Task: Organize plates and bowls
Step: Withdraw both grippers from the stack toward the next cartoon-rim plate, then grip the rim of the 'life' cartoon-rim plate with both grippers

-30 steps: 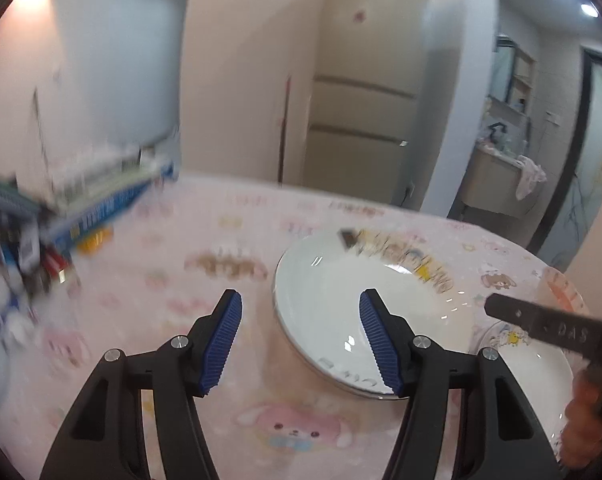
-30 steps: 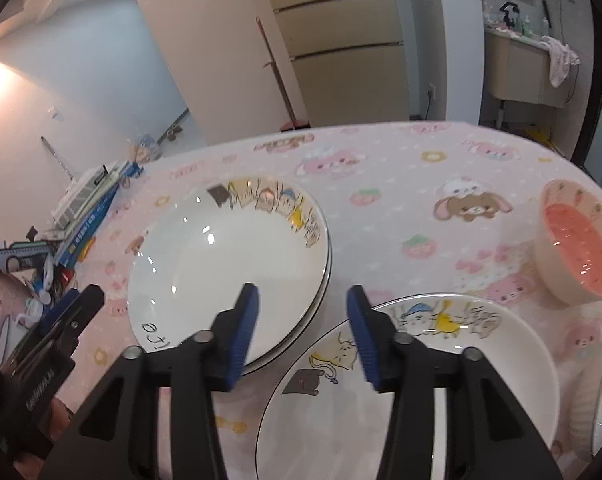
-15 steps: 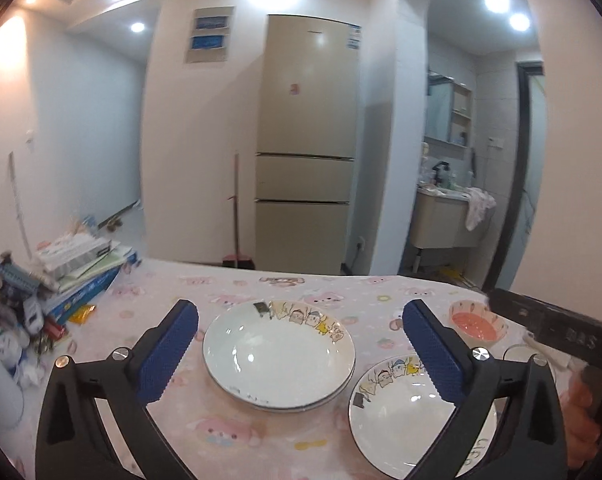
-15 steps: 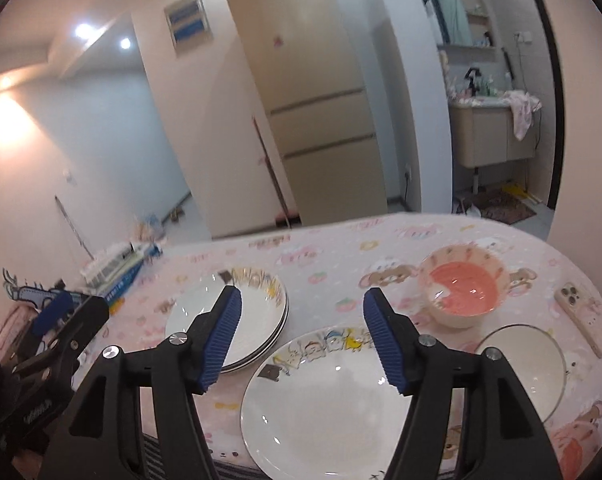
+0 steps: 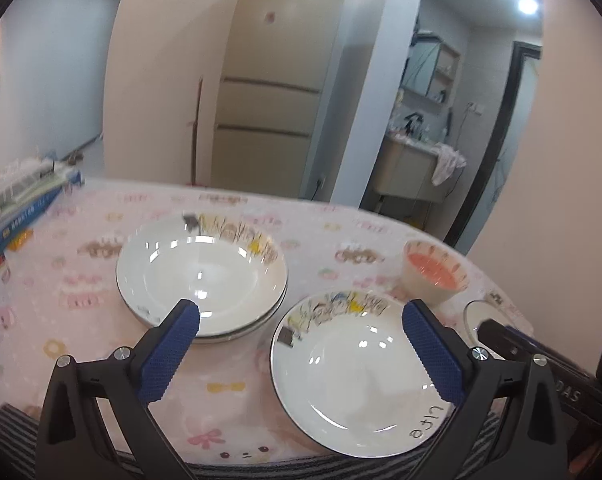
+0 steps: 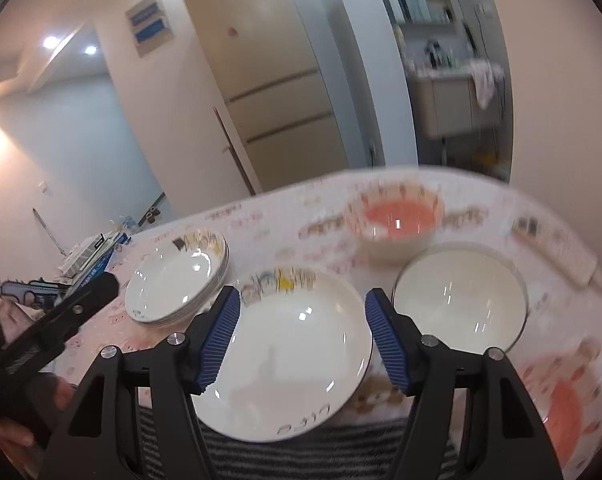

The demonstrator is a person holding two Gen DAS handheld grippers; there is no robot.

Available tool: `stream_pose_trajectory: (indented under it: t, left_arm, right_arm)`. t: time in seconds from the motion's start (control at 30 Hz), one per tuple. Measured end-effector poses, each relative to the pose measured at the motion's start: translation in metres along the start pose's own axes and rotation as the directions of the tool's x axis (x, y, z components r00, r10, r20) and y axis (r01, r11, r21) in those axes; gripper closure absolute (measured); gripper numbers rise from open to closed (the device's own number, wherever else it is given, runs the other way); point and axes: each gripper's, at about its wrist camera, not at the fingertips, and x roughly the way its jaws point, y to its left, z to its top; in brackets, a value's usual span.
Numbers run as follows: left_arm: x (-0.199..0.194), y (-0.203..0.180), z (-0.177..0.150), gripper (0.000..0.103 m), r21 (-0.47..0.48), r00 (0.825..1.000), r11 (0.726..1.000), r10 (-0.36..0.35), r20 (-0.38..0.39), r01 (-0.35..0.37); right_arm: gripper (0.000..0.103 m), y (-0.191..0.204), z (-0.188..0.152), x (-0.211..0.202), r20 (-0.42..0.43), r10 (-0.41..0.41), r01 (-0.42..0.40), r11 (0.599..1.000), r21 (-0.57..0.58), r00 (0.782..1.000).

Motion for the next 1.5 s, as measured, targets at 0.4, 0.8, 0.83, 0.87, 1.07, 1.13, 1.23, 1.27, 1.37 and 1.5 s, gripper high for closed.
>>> stream_pose_trajectory:
  t: [0.4,0.8,0.83,0.87,1.07,1.13,1.23,1.27,1.37,1.5]
  left_arm:
    - [0.058,0.017,-0.041,0.024,-0.054,0.968,0.998,-0.032,-0.247,0.02]
    - [0.085,0.03,-0.055,0.069,-0.139,0.918,0.99,-0.073,-0.39,0.02]
    - [0.084,0.031,-0.055,0.076,-0.136,0.918,0.991,-0.068,-0.39,0.016]
    - [0.084,0.03,-0.056,0.078,-0.131,0.916,0.991,-0.073,-0.396,0.022]
    - [0.08,0.019,-0.057,0.085,-0.079,0.916,0.997,-0.055,-0.396,0.026]
    - [0.08,0.018,-0.057,0.085,-0.075,0.916,0.997,-0.048,-0.399,0.019]
    - [0.08,0.015,-0.056,0.085,-0.058,0.918,0.998,-0.027,-0.397,0.004]
    - [0.081,0.012,-0.056,0.085,-0.035,0.919,0.999,-0.016,-0.394,0.002]
    - [0.078,0.012,-0.059,0.084,-0.008,0.93,1.0,-0.02,-0.366,0.018]
    - [0.078,0.012,-0.061,0.084,-0.001,0.938,1.0,-0.024,-0.347,0.025]
  right_arm:
    - [0.058,-0.023,-0.031,0.032,-0.2,-0.143,0.16,0.984,0.072,0.969]
    - [0.069,-0.046,-0.027,0.058,-0.354,-0.037,0.111,0.976,0.19,0.935]
    - [0.072,-0.046,-0.029,0.06,-0.359,-0.027,0.102,0.976,0.193,0.933]
    - [0.08,-0.045,-0.031,0.062,-0.366,-0.017,0.095,0.976,0.196,0.931]
    - [0.088,-0.041,-0.045,0.072,-0.404,0.035,0.051,0.979,0.2,0.914]
    - [0.088,-0.037,-0.047,0.068,-0.388,0.017,0.056,0.983,0.174,0.921]
    - [0.087,-0.033,-0.051,0.064,-0.347,-0.011,0.063,0.988,0.139,0.938]
    - [0.087,-0.033,-0.051,0.063,-0.339,-0.009,0.059,0.989,0.139,0.941]
    - [0.087,-0.038,-0.053,0.061,-0.315,0.018,0.035,0.986,0.163,0.949]
    - [0.086,-0.037,-0.054,0.06,-0.293,0.014,0.038,0.985,0.169,0.956]
